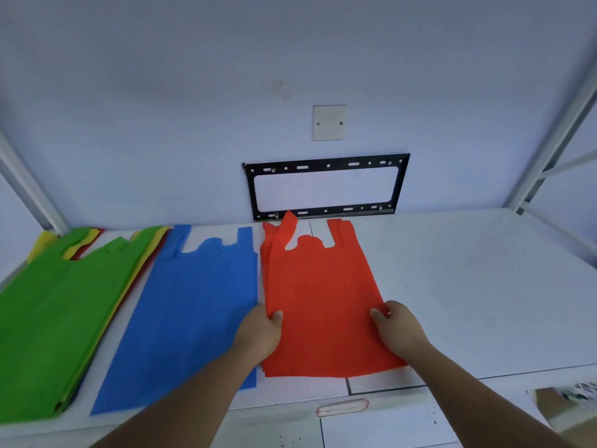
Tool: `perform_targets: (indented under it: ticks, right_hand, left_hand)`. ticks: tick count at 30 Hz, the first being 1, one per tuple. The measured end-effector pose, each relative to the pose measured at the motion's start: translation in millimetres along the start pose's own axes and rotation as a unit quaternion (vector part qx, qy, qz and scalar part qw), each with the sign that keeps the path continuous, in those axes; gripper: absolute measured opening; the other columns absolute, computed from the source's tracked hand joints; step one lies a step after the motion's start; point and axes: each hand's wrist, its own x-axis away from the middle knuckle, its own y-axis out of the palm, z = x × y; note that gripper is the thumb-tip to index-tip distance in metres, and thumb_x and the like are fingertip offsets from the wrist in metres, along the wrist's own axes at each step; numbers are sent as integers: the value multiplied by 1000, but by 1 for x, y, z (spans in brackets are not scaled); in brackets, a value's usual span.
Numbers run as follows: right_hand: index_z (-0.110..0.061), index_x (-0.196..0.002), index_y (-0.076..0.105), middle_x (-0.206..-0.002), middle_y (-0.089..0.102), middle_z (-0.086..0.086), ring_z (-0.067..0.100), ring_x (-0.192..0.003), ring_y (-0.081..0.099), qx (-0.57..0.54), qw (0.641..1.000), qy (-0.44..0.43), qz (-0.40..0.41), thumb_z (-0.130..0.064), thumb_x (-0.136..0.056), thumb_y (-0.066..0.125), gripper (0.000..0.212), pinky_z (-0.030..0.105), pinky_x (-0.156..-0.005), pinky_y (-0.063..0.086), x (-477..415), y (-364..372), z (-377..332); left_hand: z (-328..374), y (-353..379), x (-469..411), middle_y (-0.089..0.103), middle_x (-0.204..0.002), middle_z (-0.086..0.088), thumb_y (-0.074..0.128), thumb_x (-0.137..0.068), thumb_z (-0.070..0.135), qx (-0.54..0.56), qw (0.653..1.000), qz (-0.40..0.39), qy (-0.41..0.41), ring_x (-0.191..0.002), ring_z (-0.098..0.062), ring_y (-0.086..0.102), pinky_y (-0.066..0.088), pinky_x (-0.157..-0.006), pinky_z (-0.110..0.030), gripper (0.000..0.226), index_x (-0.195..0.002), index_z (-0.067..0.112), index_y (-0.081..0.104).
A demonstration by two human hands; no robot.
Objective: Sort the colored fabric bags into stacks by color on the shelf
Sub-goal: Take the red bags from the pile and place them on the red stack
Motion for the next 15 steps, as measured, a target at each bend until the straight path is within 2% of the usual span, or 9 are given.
perform_targets:
  ticks: [2,5,6,7,9,10,12,15]
  right_hand:
    - [-10,-100,58,-96,66,7,24,-84,60,3,1000,10,8,-37,-94,53,29,31,-69,42,0,-3,-1]
    - [-8,-128,50,-121,62,9,28,-106,61,-13,998,21,50,-45,-89,57,54,35,-84,47,2,-10,-10]
    - [-7,-134,47,-128,59,11,30,-114,58,-6,998,8,67,-47,-88,58,61,38,-90,48,2,-12,-16]
    - [-7,-137,46,-133,56,12,31,-120,55,6,997,-9,78,-48,-87,59,66,42,-97,47,3,-12,-23]
    - [-8,-139,45,-136,53,13,32,-126,51,29,996,-46,75,-50,-86,61,69,44,-103,44,7,-8,-42]
    - [-8,-139,45,-137,53,13,32,-127,50,37,995,-66,60,-50,-86,61,70,43,-105,42,11,-3,-53]
    - [-10,-140,45,-139,52,12,29,-128,49,46,993,-110,20,-49,-87,62,68,40,-107,40,20,15,-75]
    - [-13,-140,46,-140,53,9,26,-128,50,52,983,-175,-23,-47,-88,62,64,36,-108,38,40,48,-111]
  left_hand:
    - [1,-2,0,68,-105,-7,52,-97,34,-5,1000,-17,-19,-82,-19,62,50,-75,-30,31,-113,9,61]
    - [3,-14,0,63,-98,-5,62,-89,36,16,1000,14,-9,-78,-18,60,53,-73,-34,26,-97,13,53]
    - [3,-20,1,59,-102,-5,63,-88,35,17,999,27,5,-81,-17,58,52,-76,-35,27,-98,14,50]
    - [3,-28,2,56,-110,-5,63,-88,36,14,999,30,21,-89,-17,57,51,-81,-34,29,-106,16,50]
    - [-2,-43,5,48,-133,-4,62,-91,38,-16,998,22,52,-111,-16,54,44,-89,-29,52,-134,15,46]
    - [-7,-51,8,45,-141,-3,61,-92,40,-37,997,18,63,-119,-16,51,40,-90,-26,59,-141,15,42]
    - [-17,-68,16,40,-149,-2,61,-93,40,-70,994,12,84,-129,-16,46,37,-94,-24,65,-147,15,36]
    - [-42,-99,25,35,-154,-2,64,-92,38,-77,993,5,89,-140,-19,37,34,-107,-29,71,-151,16,30]
